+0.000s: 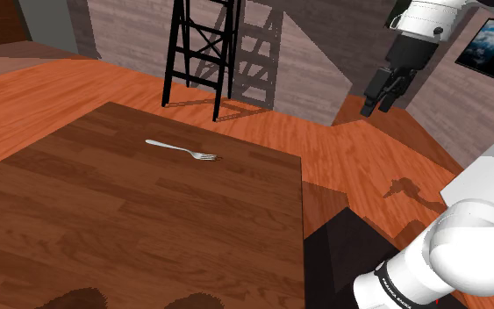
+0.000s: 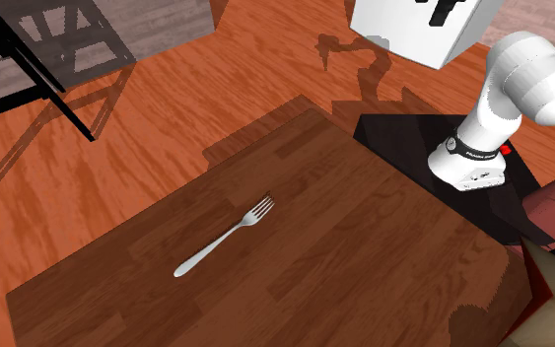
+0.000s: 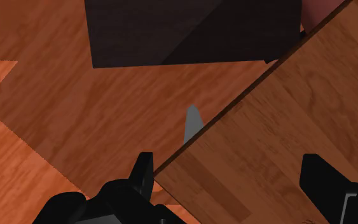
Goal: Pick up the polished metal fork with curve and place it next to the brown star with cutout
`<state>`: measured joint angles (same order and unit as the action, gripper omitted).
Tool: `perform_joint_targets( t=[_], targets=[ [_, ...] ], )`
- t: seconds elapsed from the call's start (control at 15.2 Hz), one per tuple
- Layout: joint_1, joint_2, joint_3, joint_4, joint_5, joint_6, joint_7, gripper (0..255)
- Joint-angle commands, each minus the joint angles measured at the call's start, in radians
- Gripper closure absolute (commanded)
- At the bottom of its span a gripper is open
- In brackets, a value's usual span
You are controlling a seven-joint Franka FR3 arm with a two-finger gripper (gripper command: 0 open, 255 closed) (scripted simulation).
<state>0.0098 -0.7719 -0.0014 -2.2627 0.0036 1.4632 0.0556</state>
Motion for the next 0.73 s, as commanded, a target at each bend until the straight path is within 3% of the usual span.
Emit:
perform_joint_targets(
  t=[0.0, 0.66],
  targets=[
    [0.0, 0.0, 0.0, 0.0, 0.0, 0.0, 0.0, 0],
    [0.06, 0.296, 0.063, 0.041, 0.022, 0.252, -0.028, 0]
  ],
)
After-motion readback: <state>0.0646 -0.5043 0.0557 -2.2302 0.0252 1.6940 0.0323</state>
